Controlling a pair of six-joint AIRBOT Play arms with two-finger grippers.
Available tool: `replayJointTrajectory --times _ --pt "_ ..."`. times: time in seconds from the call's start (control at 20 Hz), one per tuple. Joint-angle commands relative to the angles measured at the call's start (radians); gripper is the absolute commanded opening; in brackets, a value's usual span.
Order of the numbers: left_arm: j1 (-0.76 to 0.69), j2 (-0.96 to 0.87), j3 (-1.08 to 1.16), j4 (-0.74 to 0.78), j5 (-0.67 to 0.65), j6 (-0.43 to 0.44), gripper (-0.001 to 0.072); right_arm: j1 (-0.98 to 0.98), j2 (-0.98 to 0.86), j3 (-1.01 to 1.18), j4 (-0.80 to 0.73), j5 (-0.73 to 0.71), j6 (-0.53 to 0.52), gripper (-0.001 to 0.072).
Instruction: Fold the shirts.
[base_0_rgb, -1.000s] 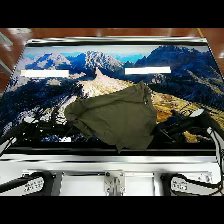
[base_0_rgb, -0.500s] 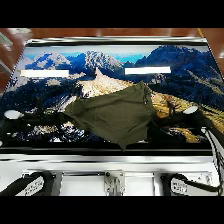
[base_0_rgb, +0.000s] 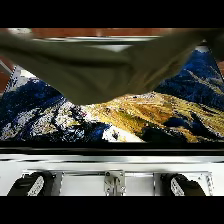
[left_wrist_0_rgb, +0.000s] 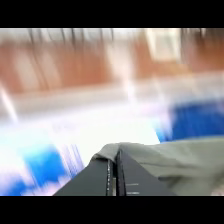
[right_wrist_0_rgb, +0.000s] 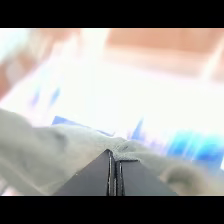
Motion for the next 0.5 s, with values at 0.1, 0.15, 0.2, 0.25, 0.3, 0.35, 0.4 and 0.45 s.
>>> replayJointTrajectory --times 0.1,0.15,0.2,0.25,0.3,0.35,0.4,0.45 --pt "0.001 0.081 0.312 0.160 0.082 -0.194 0.0038 0.001 0.195 0.328 -0.347 -0.142 0.207 0.0054" --pt "0.001 0.084 0.330 0.200 0.073 -0.225 0.0039 0.001 0.214 0.328 -0.399 -0.132 0.245 0.0054" --pt "0.001 0.087 0.337 0.229 0.040 -0.245 0.0039 0.001 0.226 0.328 -0.447 -0.092 0.275 0.0055" --pt "0.001 0.087 0.337 0.255 -0.019 -0.254 0.0039 0.001 0.230 0.328 -0.483 -0.031 0.299 0.0054" --pt "0.001 0.085 0.335 0.286 -0.110 -0.253 0.0038 0.001 0.229 0.327 -0.513 0.053 0.318 0.0054" --pt "0.001 0.080 0.330 0.319 -0.216 -0.253 0.0039 0.001 0.222 0.327 -0.539 0.134 0.322 0.0054" --pt "0.001 0.075 0.314 0.346 -0.312 -0.253 0.0038 0.001 0.207 0.327 -0.565 0.221 0.323 0.0054" --pt "0.001 0.071 0.285 0.383 -0.406 -0.253 0.0038 0.001 0.186 0.327 -0.594 0.295 0.334 0.0054"
